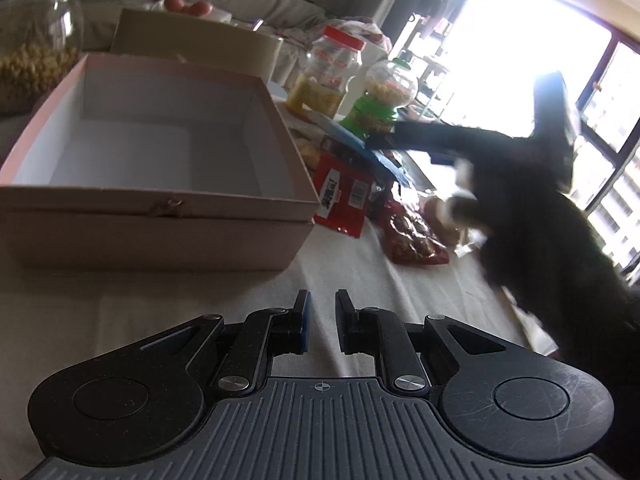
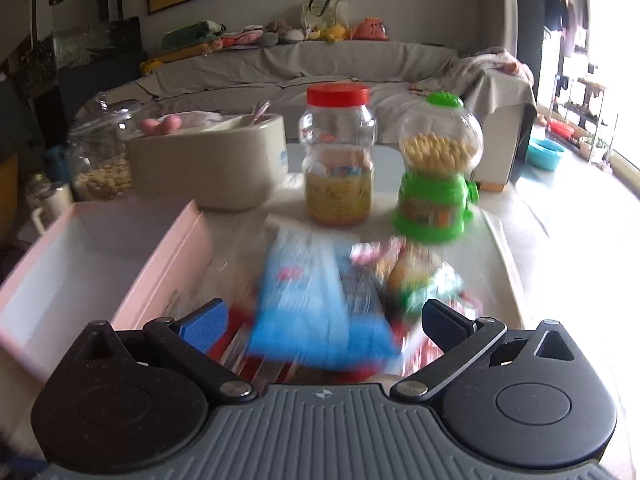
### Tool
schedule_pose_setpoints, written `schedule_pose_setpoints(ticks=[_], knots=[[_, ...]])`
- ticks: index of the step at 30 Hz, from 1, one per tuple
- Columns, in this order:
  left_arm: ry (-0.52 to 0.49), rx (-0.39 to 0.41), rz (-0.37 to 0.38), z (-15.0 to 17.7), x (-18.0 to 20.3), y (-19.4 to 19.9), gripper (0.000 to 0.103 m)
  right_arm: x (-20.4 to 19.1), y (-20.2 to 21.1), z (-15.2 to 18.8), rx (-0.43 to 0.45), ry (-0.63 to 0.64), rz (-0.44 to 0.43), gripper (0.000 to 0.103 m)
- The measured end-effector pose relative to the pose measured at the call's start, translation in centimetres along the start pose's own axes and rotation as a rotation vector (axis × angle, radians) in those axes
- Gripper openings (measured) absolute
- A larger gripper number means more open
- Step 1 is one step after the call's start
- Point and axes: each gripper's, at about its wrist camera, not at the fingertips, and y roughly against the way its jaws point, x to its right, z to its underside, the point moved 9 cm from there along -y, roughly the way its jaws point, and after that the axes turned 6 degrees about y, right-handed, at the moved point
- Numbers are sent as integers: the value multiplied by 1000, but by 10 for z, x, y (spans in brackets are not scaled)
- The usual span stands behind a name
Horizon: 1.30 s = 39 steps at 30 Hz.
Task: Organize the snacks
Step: 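Grasp the blue-and-white snack packet with the right gripper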
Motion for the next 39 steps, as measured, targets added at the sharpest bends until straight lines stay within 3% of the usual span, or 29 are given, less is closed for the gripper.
schedule_pose_setpoints(ticks=[4,10,16,20,24,27,32,34,35,36,39], knots=[[15,13,18,-5,-7,5,16,17,-41,-23,20,52,93,103],[54,42,13,-15,-21,8,16,38,-85,-25,-43,-9,101,103],[108,44,2,-12,-35,13,16,50,-88,-15,-65,-96,65,103],[115,52,11,-13,-36,16,16,43,-68,-6,-68,-170,-78,86],[114,57,6,-13,-36,14,16,18,-31,8,-56,-117,-191,64],[109,46,12,-10,-32,13,16,1,-10,26,-86,-86,-252,57],[77,25,27,-6,-22,8,16,-20,14,54,-114,-40,-296,57],[65,20,32,-6,-19,7,16,-28,22,59,-86,26,-269,70],[60,17,33,-5,-17,6,16,-34,27,60,-63,61,-236,87],[56,15,34,-5,-16,5,16,-35,27,56,-36,89,-202,96],[48,11,34,-3,-12,5,16,-42,21,45,-7,121,-204,97]])
